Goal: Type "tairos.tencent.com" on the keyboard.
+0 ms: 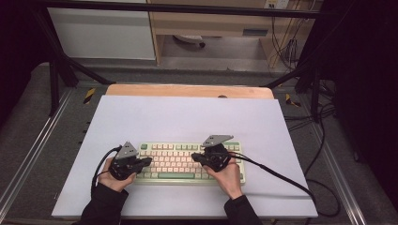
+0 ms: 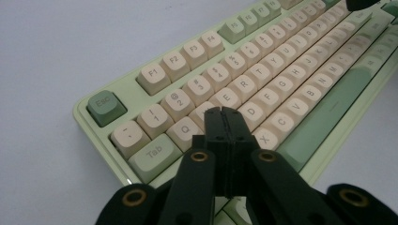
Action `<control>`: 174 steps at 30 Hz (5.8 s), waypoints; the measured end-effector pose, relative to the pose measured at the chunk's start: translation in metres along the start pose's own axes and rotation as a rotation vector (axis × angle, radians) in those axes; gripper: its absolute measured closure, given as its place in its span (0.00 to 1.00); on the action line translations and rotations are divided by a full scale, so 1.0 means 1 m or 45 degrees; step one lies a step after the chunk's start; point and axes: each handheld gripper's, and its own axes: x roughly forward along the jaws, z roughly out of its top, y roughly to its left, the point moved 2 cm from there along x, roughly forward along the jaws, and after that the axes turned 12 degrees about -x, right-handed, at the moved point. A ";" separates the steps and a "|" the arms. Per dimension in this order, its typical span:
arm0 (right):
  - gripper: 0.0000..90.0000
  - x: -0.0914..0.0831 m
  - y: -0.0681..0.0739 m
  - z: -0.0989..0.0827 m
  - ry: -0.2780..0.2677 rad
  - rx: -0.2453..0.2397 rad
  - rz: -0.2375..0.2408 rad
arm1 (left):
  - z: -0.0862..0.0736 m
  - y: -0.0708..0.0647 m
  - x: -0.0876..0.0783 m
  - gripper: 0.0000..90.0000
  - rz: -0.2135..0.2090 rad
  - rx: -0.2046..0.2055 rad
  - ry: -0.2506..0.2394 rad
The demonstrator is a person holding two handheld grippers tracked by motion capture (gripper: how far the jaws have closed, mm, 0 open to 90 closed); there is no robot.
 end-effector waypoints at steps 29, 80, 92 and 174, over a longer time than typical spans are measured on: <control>1.00 -0.045 -0.013 -0.047 -0.005 0.063 -0.022 | 0.010 -0.017 0.011 1.00 0.001 0.018 0.006; 1.00 -0.050 -0.013 -0.058 -0.012 0.079 -0.020 | 0.022 -0.030 0.051 1.00 0.026 0.054 0.032; 1.00 -0.051 -0.013 -0.058 -0.016 0.074 -0.021 | 0.020 -0.030 0.051 1.00 0.015 0.056 0.035; 1.00 0.025 -0.007 -0.016 0.071 0.044 -0.030 | -0.002 -0.003 -0.005 1.00 0.000 0.001 -0.018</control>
